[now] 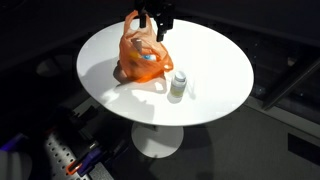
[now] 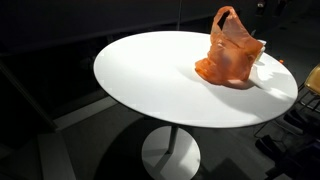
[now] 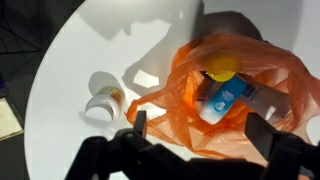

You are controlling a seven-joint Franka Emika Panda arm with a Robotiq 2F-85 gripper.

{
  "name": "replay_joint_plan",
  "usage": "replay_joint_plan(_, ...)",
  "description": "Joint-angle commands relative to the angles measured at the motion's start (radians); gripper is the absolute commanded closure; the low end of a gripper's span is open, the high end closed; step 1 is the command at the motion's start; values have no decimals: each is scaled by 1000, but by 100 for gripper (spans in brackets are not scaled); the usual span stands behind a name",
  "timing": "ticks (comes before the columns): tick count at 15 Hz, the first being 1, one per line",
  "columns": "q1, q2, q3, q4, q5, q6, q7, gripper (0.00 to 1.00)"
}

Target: Take the bottle with black labeling out of the carrier bag

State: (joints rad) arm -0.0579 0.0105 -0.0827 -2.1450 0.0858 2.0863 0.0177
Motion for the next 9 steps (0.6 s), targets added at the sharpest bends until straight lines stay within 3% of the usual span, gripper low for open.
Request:
replay_joint_plan(1,0,36,9,-16,-7,100,10,0)
replay_joint_plan(9,26,101,48,-86,1,298,-4,0)
